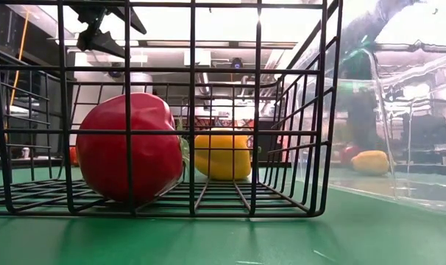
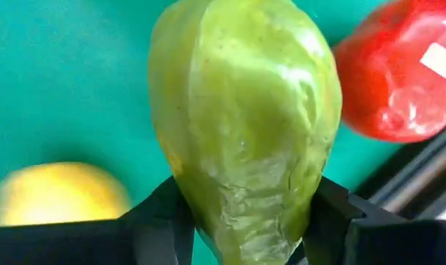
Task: Sort produce into baskets
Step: Put the cucumber into the transparent bin
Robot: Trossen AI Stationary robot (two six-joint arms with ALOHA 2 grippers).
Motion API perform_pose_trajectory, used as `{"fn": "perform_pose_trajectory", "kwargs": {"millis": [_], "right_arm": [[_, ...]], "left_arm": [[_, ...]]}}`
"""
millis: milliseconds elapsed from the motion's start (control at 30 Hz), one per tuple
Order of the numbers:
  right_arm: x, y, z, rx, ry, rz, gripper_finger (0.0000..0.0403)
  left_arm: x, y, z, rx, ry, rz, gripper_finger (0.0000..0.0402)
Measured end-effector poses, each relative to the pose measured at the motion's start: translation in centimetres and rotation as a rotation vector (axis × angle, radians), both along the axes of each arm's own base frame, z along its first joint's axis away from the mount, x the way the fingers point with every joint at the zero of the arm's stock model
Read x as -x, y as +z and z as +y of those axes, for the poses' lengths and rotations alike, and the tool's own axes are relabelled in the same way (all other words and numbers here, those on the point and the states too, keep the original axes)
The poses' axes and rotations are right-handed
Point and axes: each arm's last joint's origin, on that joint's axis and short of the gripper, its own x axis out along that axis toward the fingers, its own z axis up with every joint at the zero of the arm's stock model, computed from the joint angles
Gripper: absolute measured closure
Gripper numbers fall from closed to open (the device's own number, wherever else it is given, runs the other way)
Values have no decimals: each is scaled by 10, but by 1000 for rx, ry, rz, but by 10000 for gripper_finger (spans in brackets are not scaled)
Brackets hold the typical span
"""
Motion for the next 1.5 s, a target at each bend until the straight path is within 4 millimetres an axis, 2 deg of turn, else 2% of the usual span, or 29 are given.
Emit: {"fn": "perform_pose_trajectory", "kwargs": {"millis": [67, 233, 300, 367, 633, 967, 1100, 1267, 1500], "right_arm": [[5, 27, 16, 10, -12, -223, 244], [8, 85, 66, -91, 23, -835, 244], [9, 101, 86, -125, 51, -981, 244], [8, 110, 106, -156, 68, -1057, 243], [-10, 104, 173, -313, 142, -1025, 219], [-28, 79, 235, -616, 108, -831, 216], [-31, 70, 247, -656, 21, -770, 215], [-34, 65, 250, -652, -45, -745, 215], [-41, 57, 253, -632, -92, -726, 210]], "left_arm": [[0, 0, 0, 0, 0, 0, 35], [0, 0, 0, 3, -1, -1, 35], [0, 0, 0, 5, -3, -2, 35], [0, 0, 0, 7, -6, -2, 35], [0, 0, 0, 8, -8, -2, 35], [0, 0, -1, 23, -34, -4, 35], [0, 0, -1, 15, -41, 0, 35], [-1, 0, -2, 24, -60, -5, 35], [-9, 12, -4, 116, -106, -187, 35]]}}
